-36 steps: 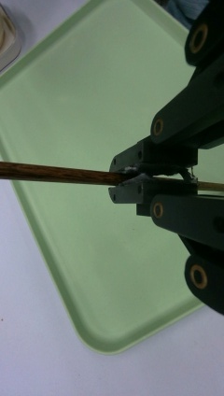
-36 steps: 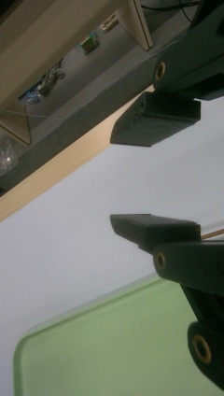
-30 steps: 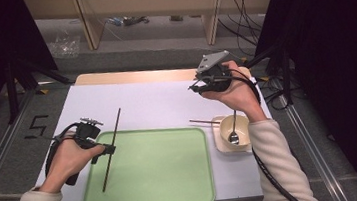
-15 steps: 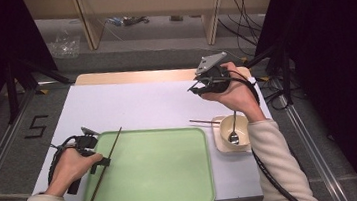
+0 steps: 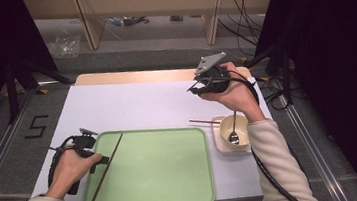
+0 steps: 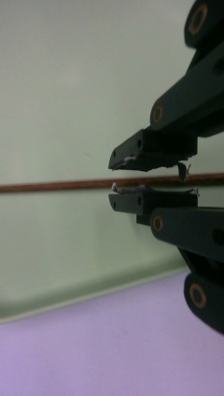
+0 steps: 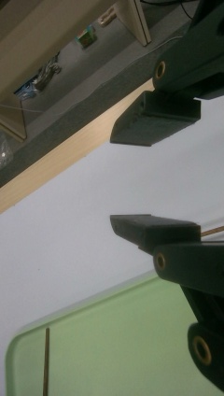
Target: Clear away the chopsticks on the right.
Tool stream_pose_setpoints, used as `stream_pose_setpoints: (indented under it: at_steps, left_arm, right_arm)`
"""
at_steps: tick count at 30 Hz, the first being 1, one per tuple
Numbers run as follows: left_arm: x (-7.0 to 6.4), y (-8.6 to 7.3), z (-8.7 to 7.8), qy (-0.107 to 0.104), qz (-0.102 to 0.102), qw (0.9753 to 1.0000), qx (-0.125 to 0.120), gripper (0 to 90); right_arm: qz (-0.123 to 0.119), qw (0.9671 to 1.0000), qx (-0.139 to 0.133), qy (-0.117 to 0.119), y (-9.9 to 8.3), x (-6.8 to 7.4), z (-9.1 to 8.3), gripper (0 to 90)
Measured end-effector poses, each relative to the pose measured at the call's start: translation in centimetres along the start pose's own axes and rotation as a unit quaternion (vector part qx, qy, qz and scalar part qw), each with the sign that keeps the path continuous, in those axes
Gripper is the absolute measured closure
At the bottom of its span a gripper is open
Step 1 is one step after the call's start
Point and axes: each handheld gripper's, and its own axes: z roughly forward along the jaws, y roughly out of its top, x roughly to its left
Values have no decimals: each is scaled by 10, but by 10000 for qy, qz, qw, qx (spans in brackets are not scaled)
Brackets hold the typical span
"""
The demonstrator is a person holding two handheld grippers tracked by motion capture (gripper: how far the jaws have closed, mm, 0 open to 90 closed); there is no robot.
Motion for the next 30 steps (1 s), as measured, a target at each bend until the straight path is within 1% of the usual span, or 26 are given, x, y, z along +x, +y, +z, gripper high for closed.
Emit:
stream_pose_setpoints:
  at_steps: [2,4,5,6,8,9,10,11,12,13,14,15,16,17,18,20,21,22,23,24,25,26,27,28,29,30]
  left_arm:
    - [-3,2,-3,-23,272,9996,-7,734]
    - [-8,0,-2,-126,170,9997,-135,719]
    - [-7,0,-2,-151,375,9991,-125,706]
    - [-8,0,-2,-184,410,9988,-196,687]
    - [-10,-1,-3,-292,571,9972,-376,643]
    - [-10,-2,-5,-355,711,9958,-458,618]
    - [-12,-4,-6,-358,764,9940,-696,589]
    - [-12,-5,-7,-364,898,9911,-915,553]
    - [-13,-7,-11,-311,1157,9857,-1188,522]
    - [-13,-8,-13,-342,1310,9818,-1330,498]
    - [-12,-10,-17,-324,1577,9767,-1420,474]
    - [-12,-12,-19,-279,1708,9719,-1596,444]
    - [-13,-14,-20,-272,1762,9680,-1768,422]
    - [-15,-16,-21,-265,1705,9655,-1952,411]
    - [-16,-18,-22,-297,1708,9634,-2043,396]
    - [-18,-23,-22,-344,1652,9603,-2221,364]
    - [-17,-26,-22,-332,1717,9587,-2241,352]
    - [-19,-28,-21,-370,1653,9575,-2337,338]
    - [-19,-32,-21,-349,1684,9554,-2401,327]
    - [-18,-33,-21,-304,1754,9531,-2446,316]
    - [-18,-35,-22,-303,1762,9511,-2518,308]
    - [-18,-36,-22,-336,1752,9494,-2587,305]
    - [-17,-37,-23,-309,1827,9478,-2596,301]
    - [-17,-37,-24,-282,1839,9478,-2589,300]
    - [-17,-38,-23,-260,1758,9502,-2562,299]
    - [-16,-38,-23,-227,1814,9488,-2575,300]
  right_arm:
    - [-5,10000,6,-12,0,0,0,545]
    - [-1,10000,-4,-39,-1,0,1,546]
    - [-13,10000,20,-18,-1,0,2,551]
    - [-6,10000,40,-21,-2,0,4,556]
    - [-82,9998,165,92,-3,0,7,571]
    - [-129,9995,258,112,-4,-1,9,582]
    - [-150,9991,366,175,-5,0,13,594]
    - [-217,9983,490,223,-7,-2,17,604]
    - [-253,9968,674,335,-9,-3,21,613]
    - [-343,9947,895,368,-12,-4,27,621]
    - [-401,9929,1038,411,-14,-4,31,627]
    - [-525,9901,1209,479,-16,-5,36,630]
    - [-540,9867,1440,519,-19,-5,40,633]
    - [-709,9829,1613,541,-20,-6,44,636]
    - [-780,9794,1775,567,-22,-7,48,638]
    - [-800,9743,2007,630,-25,-7,53,638]
    - [-863,9712,2140,602,-27,-8,55,638]
    - [-1008,9677,2225,616,-29,-9,57,639]
    - [-943,9663,2316,605,-31,-9,58,636]
    - [-1121,9649,2284,654,-33,-11,60,635]
    - [-956,9644,2388,612,-34,-9,60,633]
    - [-1114,9629,2376,630,-37,-11,62,629]
    - [-1018,9619,2460,621,-38,-9,63,625]
    - [-951,9617,2501,602,-39,-8,63,619]
    - [-1068,9605,2483,657,-40,-9,65,615]
    - [-1004,9602,2525,652,-41,-8,66,615]
